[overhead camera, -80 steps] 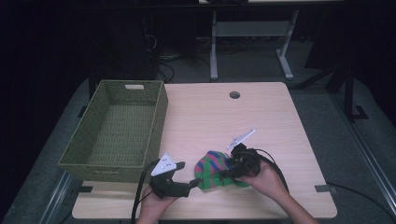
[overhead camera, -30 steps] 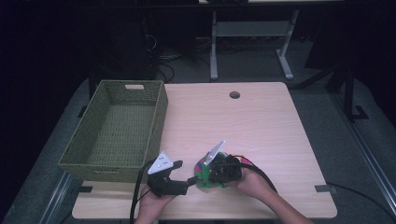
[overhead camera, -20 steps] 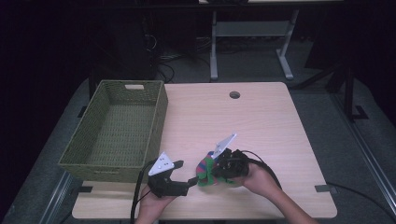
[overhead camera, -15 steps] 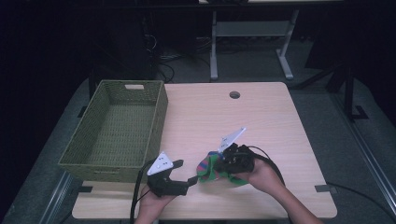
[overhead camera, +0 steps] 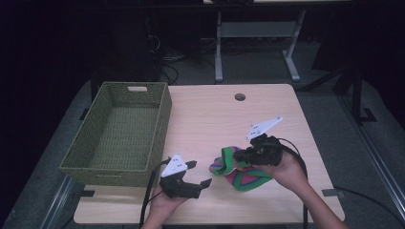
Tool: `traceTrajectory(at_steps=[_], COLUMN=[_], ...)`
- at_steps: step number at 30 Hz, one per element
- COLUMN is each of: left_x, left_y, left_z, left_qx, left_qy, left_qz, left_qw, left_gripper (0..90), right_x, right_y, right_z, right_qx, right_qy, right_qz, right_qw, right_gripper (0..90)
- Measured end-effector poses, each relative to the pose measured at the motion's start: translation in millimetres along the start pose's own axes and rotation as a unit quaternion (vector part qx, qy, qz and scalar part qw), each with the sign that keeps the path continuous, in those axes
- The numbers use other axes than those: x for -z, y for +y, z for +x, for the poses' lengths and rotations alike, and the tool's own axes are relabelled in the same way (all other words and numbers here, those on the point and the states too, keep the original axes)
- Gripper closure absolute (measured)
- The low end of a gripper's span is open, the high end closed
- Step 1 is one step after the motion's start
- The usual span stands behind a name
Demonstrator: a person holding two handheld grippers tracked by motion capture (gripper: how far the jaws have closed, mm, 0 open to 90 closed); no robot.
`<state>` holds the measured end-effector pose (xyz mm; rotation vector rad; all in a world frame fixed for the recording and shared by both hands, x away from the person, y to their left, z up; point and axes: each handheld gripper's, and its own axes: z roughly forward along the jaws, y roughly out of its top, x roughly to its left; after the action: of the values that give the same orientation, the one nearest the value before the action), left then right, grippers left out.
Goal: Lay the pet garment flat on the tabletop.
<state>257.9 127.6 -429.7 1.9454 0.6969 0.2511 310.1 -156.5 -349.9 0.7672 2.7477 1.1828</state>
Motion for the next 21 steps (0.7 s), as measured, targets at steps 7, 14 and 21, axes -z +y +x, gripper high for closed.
traceTrajectory(at_steps=[7, 14, 21], left_x=[-29.9, -41.5, -44.3], left_y=[4.5, 13.2, 15.6], left_z=[-10.6, -11.9, -17.5], left_qx=[-0.030, -0.049, -0.077], left_qy=[-0.019, -0.011, -0.011], left_qz=[0.021, 0.010, 0.005], left_qw=[0.9992, 0.9987, 0.9970], left_gripper=[20.1, 39.4, 68.5], right_x=[12.3, 20.7, 26.4], right_y=[-2.3, 0.5, -5.2], right_z=[-10.1, -9.6, -15.1], right_qx=[-0.016, -0.012, -0.016], right_qy=[-0.009, -0.015, -0.019], right_qz=[-0.013, -0.021, -0.022], right_qw=[0.9998, 0.9996, 0.9995], right_gripper=[84.6, 84.6, 84.6])
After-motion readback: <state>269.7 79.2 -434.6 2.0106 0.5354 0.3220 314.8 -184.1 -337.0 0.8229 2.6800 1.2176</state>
